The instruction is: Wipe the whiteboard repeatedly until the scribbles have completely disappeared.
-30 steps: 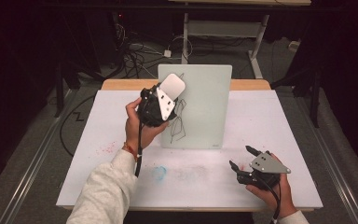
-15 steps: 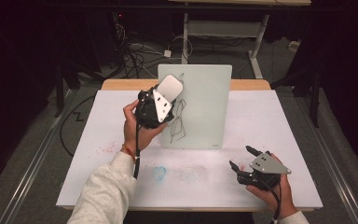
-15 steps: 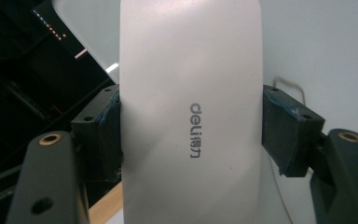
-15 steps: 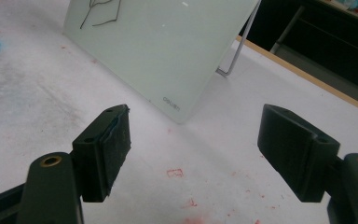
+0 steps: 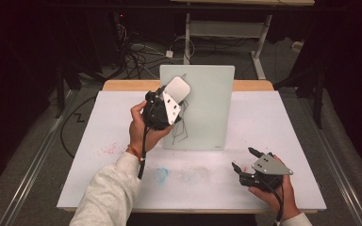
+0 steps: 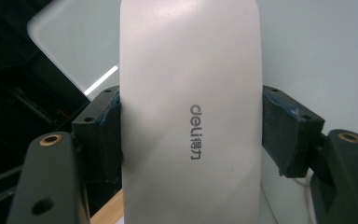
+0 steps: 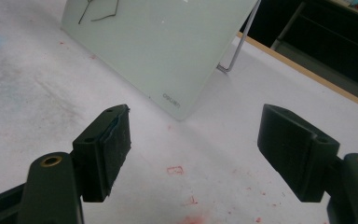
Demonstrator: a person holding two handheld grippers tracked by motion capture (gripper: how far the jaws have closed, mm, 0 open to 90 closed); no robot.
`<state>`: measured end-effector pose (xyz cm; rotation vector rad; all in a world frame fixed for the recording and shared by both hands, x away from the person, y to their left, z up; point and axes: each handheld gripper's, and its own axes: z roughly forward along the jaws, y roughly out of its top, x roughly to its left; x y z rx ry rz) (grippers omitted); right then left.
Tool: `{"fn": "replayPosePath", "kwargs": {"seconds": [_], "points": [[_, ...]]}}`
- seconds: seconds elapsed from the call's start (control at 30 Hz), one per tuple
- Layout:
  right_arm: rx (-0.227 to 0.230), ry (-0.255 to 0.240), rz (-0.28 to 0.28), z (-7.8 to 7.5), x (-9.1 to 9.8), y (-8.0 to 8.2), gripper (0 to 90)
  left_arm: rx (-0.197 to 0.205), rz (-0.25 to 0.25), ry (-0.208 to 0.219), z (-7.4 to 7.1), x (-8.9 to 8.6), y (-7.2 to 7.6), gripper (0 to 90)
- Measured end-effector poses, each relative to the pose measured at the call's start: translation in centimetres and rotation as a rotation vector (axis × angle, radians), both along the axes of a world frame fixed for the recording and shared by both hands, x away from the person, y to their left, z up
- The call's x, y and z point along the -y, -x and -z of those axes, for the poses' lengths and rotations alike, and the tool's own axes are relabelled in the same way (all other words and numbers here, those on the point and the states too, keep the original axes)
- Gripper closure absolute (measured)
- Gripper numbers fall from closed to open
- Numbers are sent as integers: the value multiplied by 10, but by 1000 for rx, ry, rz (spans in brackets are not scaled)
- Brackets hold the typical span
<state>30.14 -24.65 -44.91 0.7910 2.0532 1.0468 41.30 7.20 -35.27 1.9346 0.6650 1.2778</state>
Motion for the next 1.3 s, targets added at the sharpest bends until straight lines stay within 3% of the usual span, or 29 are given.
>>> {"fn": "replayPosePath", "kwargs": {"seconds": [0.13,0.3,0.4,0.63,0.73,0.97,1.1,1.3], "points": [[4,-5,0,-1,1,1,261,0,-3,6,-13,6,-5,292],[8,-3,-2,-2,1,0,260,7,-16,5,-13,11,-5,292],[3,-2,0,-1,1,0,261,8,-17,6,-5,15,-2,292],[1,-3,0,-1,0,1,262,2,1,-51,23,27,10,292],[0,-2,-2,-1,-1,0,262,-1,1,-62,25,30,11,292],[-5,0,8,0,0,0,262,-4,-3,-39,7,27,4,292],[-8,4,10,0,1,0,262,-7,-11,-45,-12,23,-3,292],[-7,6,15,0,1,0,263,-1,-16,-15,-18,18,-6,292]]}}
